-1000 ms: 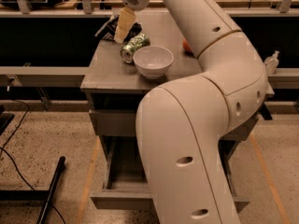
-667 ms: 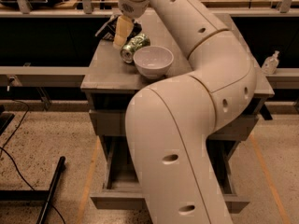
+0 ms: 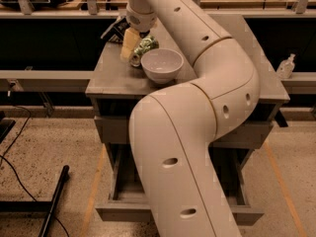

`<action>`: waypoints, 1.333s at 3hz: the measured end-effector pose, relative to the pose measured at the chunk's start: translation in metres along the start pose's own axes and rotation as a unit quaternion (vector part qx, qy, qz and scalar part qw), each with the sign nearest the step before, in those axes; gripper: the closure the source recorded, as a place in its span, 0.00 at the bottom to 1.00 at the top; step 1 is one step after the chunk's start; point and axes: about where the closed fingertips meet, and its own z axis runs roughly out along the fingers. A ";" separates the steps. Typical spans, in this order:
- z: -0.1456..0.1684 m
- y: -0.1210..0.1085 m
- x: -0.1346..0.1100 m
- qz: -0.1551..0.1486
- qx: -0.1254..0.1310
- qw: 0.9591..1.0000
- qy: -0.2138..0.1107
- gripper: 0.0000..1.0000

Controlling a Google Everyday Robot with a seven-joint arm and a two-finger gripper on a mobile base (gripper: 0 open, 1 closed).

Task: Place green can into middle drawer

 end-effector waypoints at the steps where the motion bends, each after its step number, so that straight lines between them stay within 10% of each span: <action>1: 0.009 -0.002 0.009 0.029 -0.022 0.999 -0.014 0.00; 2: 0.009 -0.002 0.009 0.029 -0.022 0.999 -0.014 0.00; 4: 0.020 -0.002 0.004 0.028 -0.022 0.999 -0.017 0.49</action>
Offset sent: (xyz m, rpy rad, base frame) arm 0.0000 -0.0061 -0.0088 0.0500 0.0285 -0.0297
